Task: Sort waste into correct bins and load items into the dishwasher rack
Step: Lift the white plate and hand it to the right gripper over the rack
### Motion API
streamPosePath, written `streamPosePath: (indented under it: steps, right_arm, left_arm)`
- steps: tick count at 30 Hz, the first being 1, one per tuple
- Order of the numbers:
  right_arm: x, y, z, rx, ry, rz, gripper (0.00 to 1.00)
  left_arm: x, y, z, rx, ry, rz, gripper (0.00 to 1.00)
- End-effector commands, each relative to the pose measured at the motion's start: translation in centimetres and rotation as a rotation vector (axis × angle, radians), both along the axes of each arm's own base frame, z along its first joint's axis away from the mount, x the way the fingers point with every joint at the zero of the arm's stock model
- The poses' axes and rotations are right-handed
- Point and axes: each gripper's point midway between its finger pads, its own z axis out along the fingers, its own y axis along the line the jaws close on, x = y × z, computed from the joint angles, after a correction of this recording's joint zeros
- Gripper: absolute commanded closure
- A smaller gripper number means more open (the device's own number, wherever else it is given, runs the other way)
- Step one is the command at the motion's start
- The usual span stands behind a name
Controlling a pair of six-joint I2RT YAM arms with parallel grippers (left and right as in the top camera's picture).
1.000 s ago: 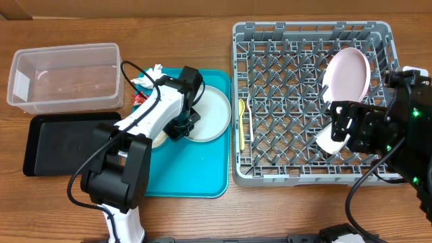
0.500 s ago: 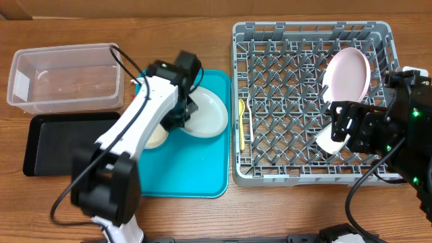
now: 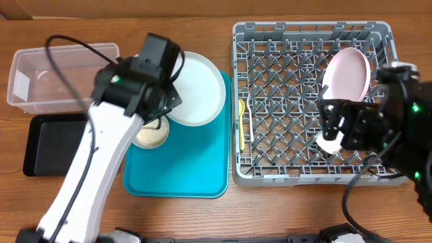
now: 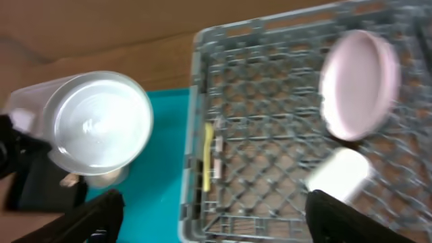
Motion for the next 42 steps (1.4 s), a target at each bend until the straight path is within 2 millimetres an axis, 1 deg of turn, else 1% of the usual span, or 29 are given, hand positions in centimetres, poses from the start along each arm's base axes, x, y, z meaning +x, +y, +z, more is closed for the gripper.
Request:
streamPosePath:
  steps: [1,3,5,7,11,14,16,18,20,24,27,30,32,33,35,39,41,42]
  right_arm:
    - [0.1,4.9,0.0,0.082,0.009,0.318,0.11]
    - [0.1,6.9,-0.2,0.112,0.018,0.461,0.12]
    - [0.8,7.9,-0.9,0.129,0.044,0.524,0.13]
    - [1.5,8.7,-1.6,0.137,0.061,0.578,0.17]
    - [1.9,11.0,-1.7,0.176,0.017,0.78,0.19]
    - [3.1,11.8,-1.8,0.19,-0.012,0.83,0.19]
    - [3.0,12.9,-1.4,0.21,-0.061,0.914,0.19]
    - [2.5,14.2,-0.7,0.245,-0.115,1.009,0.19]
    - [2.3,15.1,-0.3,0.262,-0.14,1.052,0.21]
    - [2.1,16.5,-0.6,0.264,-0.142,1.098,0.27]
    - [1.8,17.5,-1.0,0.268,-0.13,1.127,0.35]
    - [1.9,18.1,-1.5,0.27,-0.111,1.142,0.39]
    - [2.0,18.4,-1.8,0.272,-0.104,1.147,0.48]
    - [2.1,18.5,-1.9,0.273,-0.102,1.15,0.58]
    - [2.3,18.6,-2.0,0.277,-0.099,1.152,0.66]
    - [2.1,18.8,-1.7,0.295,-0.106,1.165,0.68]
    - [2.0,19.0,-1.4,0.308,-0.122,1.178,0.55]
    - [2.1,19.0,-1.3,0.307,-0.127,1.178,0.55]
  left_arm:
    - [-2.1,0.8,4.5,0.015,-0.122,-0.136,0.96]
    - [-3.1,1.2,6.1,0.011,-0.174,-0.158,0.96]
    - [-4.3,1.6,7.7,0.005,-0.231,-0.174,0.96]
    - [-5.4,1.9,9.0,-0.006,-0.282,-0.196,0.96]
    - [-7.3,1.9,10.8,-0.053,-0.351,-0.227,0.96]
    - [-8.4,1.6,11.6,-0.087,-0.38,-0.252,0.96]
    - [-8.9,1.2,11.9,-0.119,-0.388,-0.271,0.96]
    - [-9.2,0.7,12.0,-0.147,-0.387,-0.29,0.96]
    - [-9.3,0.5,11.9,-0.156,-0.382,-0.297,0.96]
    - [-9.4,0.0,12.1,-0.18,-0.385,-0.313,0.96]
    - [-9.2,-0.1,12.3,-0.185,-0.396,-0.319,0.96]
    - [-9.1,-0.7,12.7,-0.199,-0.412,-0.358,0.96]
    - [-9.1,-0.9,12.8,-0.208,-0.418,-0.364,0.96]
    - [-9.1,-0.9,12.8,-0.207,-0.419,-0.364,0.96]
    - [-9.0,-0.9,12.9,-0.208,-0.421,-0.364,0.96]
    - [-8.9,-1.0,13.0,-0.205,-0.43,-0.375,0.96]
    - [-8.9,-1.1,13.1,-0.211,-0.432,-0.378,0.96]
    - [-8.9,-1.1,13.1,-0.211,-0.432,-0.378,0.96]
